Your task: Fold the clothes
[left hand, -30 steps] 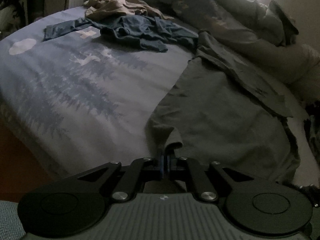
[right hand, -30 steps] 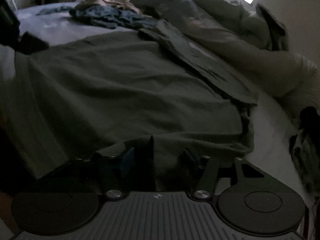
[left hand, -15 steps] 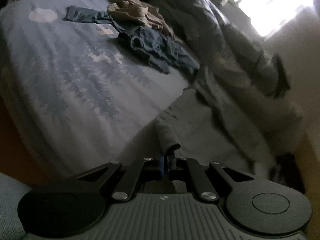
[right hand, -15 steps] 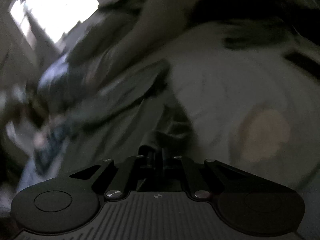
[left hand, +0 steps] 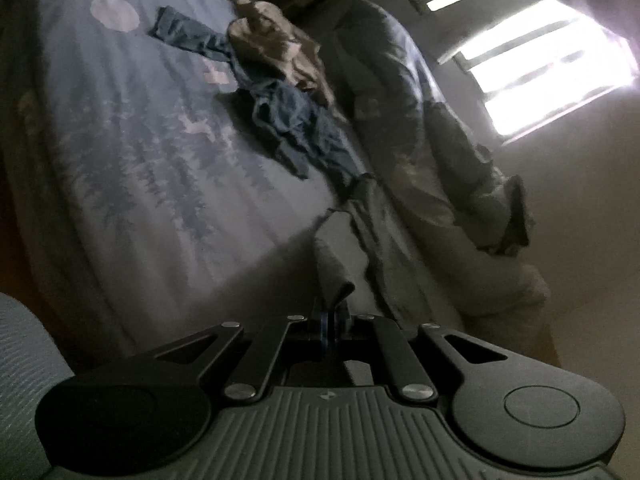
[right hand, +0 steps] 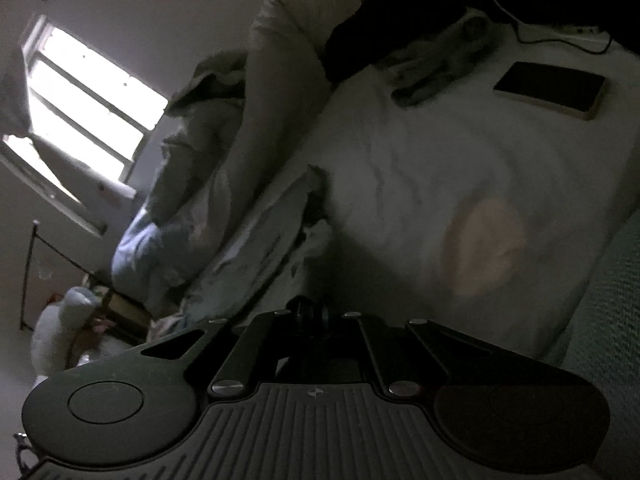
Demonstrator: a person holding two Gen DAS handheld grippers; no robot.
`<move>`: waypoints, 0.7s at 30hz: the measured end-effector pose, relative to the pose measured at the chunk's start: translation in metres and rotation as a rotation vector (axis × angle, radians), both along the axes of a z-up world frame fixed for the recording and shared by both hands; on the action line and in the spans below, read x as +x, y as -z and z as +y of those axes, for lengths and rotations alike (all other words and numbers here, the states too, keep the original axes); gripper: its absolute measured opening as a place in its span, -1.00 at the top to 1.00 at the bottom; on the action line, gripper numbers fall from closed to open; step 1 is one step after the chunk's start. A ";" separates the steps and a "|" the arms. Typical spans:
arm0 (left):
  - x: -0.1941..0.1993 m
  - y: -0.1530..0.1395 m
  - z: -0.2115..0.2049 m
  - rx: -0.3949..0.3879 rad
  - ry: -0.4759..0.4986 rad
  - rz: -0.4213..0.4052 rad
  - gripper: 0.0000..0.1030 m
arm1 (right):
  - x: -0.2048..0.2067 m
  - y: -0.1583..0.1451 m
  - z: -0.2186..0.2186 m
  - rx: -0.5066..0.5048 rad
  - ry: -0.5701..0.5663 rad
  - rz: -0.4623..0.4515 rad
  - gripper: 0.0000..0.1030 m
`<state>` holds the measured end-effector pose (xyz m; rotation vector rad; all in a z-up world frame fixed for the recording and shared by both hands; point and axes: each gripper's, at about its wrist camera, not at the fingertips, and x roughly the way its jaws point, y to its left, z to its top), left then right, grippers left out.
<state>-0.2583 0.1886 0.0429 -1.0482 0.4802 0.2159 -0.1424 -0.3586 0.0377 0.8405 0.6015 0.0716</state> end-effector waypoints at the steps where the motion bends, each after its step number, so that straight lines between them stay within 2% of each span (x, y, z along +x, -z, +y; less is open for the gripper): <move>1: -0.003 -0.003 -0.001 0.001 0.000 -0.006 0.89 | -0.004 -0.003 0.000 -0.002 -0.002 -0.006 0.93; 12: -0.049 -0.030 -0.003 -0.064 0.002 -0.052 0.89 | -0.068 -0.036 -0.014 0.035 -0.049 -0.010 0.92; 15: -0.040 -0.027 -0.001 -0.099 0.001 -0.045 0.89 | -0.071 -0.036 -0.022 0.102 -0.051 0.008 0.92; 21: 0.006 -0.034 0.006 -0.135 -0.058 -0.061 0.89 | -0.032 -0.046 -0.025 0.137 -0.035 -0.027 0.92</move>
